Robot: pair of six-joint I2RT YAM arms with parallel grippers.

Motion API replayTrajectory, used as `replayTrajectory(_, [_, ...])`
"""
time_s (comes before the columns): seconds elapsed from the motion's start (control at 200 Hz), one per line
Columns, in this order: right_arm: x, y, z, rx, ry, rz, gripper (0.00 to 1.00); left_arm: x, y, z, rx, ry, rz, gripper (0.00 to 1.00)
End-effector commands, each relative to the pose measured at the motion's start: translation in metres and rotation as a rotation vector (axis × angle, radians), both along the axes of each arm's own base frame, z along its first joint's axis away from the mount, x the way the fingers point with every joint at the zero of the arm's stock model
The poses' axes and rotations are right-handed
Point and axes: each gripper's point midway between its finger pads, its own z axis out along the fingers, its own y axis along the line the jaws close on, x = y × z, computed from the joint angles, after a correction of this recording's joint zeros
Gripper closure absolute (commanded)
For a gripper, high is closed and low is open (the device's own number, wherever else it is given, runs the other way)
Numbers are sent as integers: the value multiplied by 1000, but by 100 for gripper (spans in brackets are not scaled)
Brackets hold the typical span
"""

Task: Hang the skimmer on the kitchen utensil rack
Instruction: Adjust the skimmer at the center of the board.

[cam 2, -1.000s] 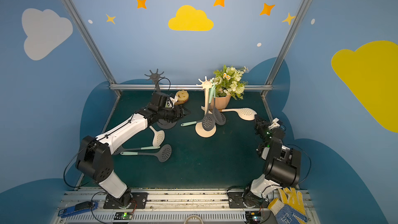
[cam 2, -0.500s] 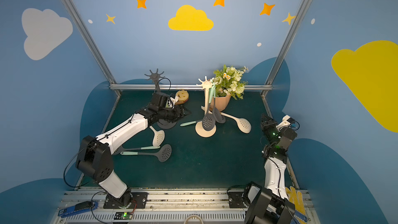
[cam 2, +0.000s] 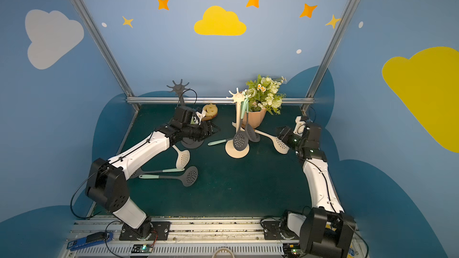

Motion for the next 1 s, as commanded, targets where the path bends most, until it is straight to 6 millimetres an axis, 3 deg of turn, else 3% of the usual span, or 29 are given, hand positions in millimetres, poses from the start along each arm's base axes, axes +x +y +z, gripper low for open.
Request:
replayTrajectory(0.0, [-5, -1, -44, -300, 139, 86, 42, 2, 7, 4, 29, -22, 3, 27])
replayTrajectory(0.2, [23, -15, -77, -508, 220, 153, 39, 12, 19, -5, 36, -4, 32, 27])
replayTrajectory(0.38, [45, -15, -99, -664, 262, 289, 38, 20, 27, -15, 46, 19, 49, 27])
replayTrajectory(0.796, [75, -13, -100, -916, 114, 543, 38, 33, 51, -10, 44, -2, 97, 26])
replayTrajectory(0.996, [84, -2, -114, -1008, 63, 653, 38, 33, 55, -5, 73, -28, 103, 26])
